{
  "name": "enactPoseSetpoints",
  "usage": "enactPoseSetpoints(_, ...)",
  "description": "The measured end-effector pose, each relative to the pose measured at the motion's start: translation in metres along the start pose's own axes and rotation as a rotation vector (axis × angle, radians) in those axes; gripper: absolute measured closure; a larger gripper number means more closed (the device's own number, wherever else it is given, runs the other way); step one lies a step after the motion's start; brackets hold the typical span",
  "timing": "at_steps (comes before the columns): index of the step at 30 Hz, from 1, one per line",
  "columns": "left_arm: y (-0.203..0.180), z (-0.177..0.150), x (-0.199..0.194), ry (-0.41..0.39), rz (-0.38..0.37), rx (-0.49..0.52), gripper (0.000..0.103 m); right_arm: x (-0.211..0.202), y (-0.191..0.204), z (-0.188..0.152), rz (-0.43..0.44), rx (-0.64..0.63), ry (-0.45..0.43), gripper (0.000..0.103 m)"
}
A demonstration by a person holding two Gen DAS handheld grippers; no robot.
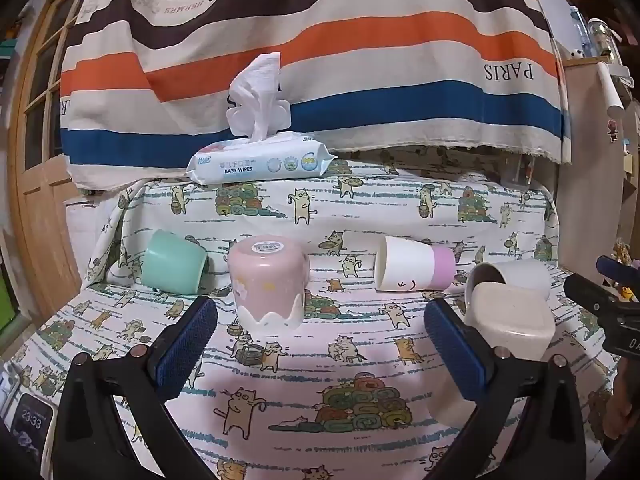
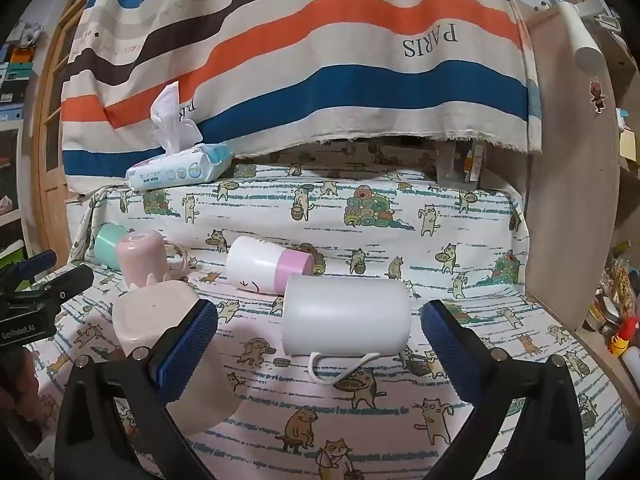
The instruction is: Flip cup upside down
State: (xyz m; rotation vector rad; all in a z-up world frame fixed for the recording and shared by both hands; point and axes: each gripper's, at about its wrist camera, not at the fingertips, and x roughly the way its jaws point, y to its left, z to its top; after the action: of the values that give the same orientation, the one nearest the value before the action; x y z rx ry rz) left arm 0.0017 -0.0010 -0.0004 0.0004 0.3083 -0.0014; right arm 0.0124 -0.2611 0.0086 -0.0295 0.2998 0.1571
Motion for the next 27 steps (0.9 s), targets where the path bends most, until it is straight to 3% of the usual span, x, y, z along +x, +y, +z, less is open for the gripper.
enactPoseSetpoints(27, -0.001, -0.002, -0.001, -0.011, 0.006, -0.011, 0.000, 0.002, -0.001, 0.001, -0.018, -0.010, 0.006, 0.000)
